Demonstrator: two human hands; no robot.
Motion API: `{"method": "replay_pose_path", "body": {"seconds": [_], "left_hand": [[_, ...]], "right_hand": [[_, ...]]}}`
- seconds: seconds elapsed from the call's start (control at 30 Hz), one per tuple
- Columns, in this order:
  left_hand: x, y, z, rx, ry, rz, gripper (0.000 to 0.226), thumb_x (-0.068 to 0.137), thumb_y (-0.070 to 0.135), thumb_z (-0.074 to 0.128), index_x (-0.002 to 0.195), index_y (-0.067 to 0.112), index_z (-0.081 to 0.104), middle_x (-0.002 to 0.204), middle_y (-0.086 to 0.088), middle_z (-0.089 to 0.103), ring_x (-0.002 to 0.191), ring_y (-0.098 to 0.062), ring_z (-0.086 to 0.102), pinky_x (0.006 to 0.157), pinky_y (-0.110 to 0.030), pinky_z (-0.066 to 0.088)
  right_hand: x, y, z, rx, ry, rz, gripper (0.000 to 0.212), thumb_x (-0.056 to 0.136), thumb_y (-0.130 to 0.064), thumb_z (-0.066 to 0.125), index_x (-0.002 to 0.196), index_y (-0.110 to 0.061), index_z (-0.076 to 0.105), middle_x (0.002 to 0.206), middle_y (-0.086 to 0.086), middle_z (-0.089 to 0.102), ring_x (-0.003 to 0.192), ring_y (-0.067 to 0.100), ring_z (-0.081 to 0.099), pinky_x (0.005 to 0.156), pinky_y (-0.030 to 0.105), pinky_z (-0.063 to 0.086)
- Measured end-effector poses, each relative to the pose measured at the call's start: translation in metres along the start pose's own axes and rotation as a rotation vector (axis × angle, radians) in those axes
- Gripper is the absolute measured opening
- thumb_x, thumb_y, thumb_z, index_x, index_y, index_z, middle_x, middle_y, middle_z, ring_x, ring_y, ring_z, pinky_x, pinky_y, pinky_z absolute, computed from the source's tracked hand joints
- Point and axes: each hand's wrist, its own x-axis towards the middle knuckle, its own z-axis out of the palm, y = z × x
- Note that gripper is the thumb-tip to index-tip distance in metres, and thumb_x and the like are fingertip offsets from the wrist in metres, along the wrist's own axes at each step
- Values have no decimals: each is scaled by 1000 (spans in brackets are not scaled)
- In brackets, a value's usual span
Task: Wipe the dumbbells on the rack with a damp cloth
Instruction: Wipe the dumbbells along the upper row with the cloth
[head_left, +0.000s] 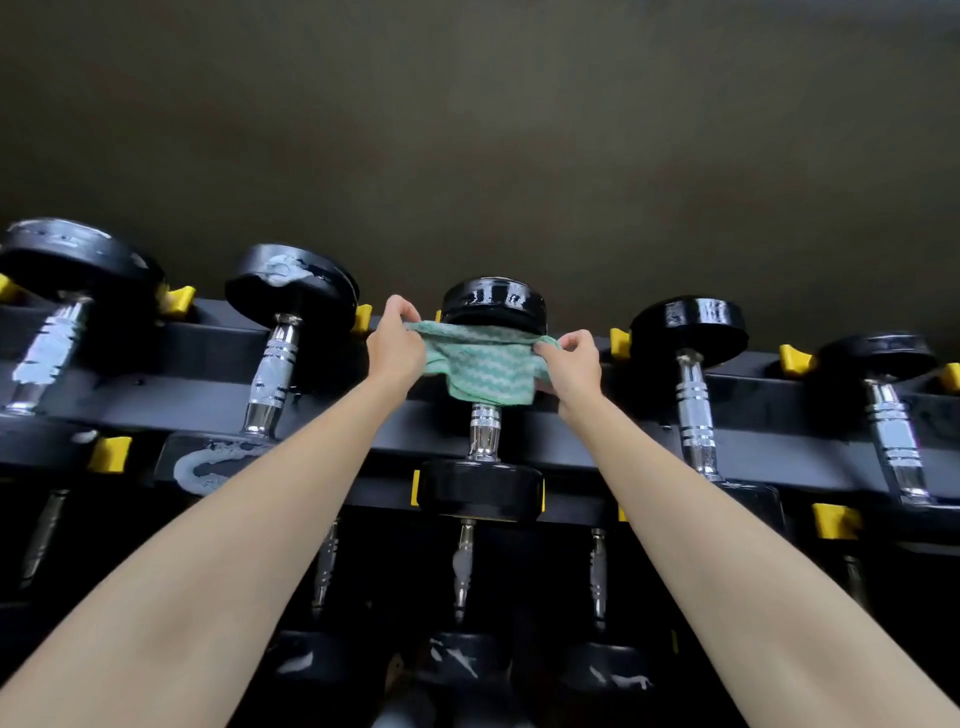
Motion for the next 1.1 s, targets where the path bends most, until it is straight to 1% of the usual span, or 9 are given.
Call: {"method": "replay_pose_path", "body": {"seconds": [0.17,0.33,0.43,0.53,0.6,0.73,0.93,1.0,1.1], "left_hand": [[0,5,23,-269,-145,-145,7,89,16,49,90,12,43,79,2,43,79,-17,42,65,-29,33],[-12,-1,52,-192,-265,-147,37,97,31,41,119,4,51,110,-8,58,105,-24,54,91,-34,44],[-12,1,51,-69,-264,-104,39,99,32,37,99,2,61,100,-14,60,93,-27,54,73,-30,38],[-2,1,42,67,-304,-43,42,98,31,42,101,-5,63,111,-22,63,107,-34,56,81,-35,41],[-1,0,36,158,-353,-39,46,97,35,44,110,-6,62,116,-20,63,109,-33,56,87,-35,43],[-16,-5,22,314,-493,-81,49,94,45,45,95,-1,60,94,-10,60,72,-18,52,63,-27,39],[-44,-19,2,405,-691,-127,44,92,46,50,84,5,64,83,-10,64,68,-20,51,65,-29,46],[-55,-19,-5,471,-703,-80,41,93,35,52,59,13,46,62,-3,44,56,-17,35,53,-25,31],[-65,-12,-14,531,-685,-33,40,89,19,52,55,15,31,58,0,30,56,-17,24,54,-27,21]], "right_hand": [[1,2,21,256,-12,101,29,90,-2,51,69,-16,37,79,4,46,71,16,51,58,25,51],[1,20,26,8,-146,37,19,91,-20,53,72,-17,52,80,4,57,77,17,50,71,33,42],[4,18,26,-163,-194,27,22,90,-15,53,70,-12,61,73,5,55,71,17,46,64,29,37],[8,12,18,-344,-279,4,17,87,-17,60,75,-9,69,74,7,59,75,19,52,72,34,45],[3,10,11,-409,-342,23,23,84,-12,61,61,-11,61,64,4,53,68,18,48,68,33,43],[-15,9,2,-540,-416,67,25,78,-4,55,55,-10,48,55,4,45,54,15,42,61,29,37],[-53,9,-14,-915,-562,46,34,82,-8,52,54,-14,32,58,2,34,57,16,28,53,26,27],[-63,10,-17,-961,-539,12,37,84,-6,49,54,-14,28,57,1,32,54,15,23,48,28,21],[-72,7,-20,-918,-501,5,36,82,-8,50,54,-15,29,55,0,32,53,14,24,48,27,22]]}}
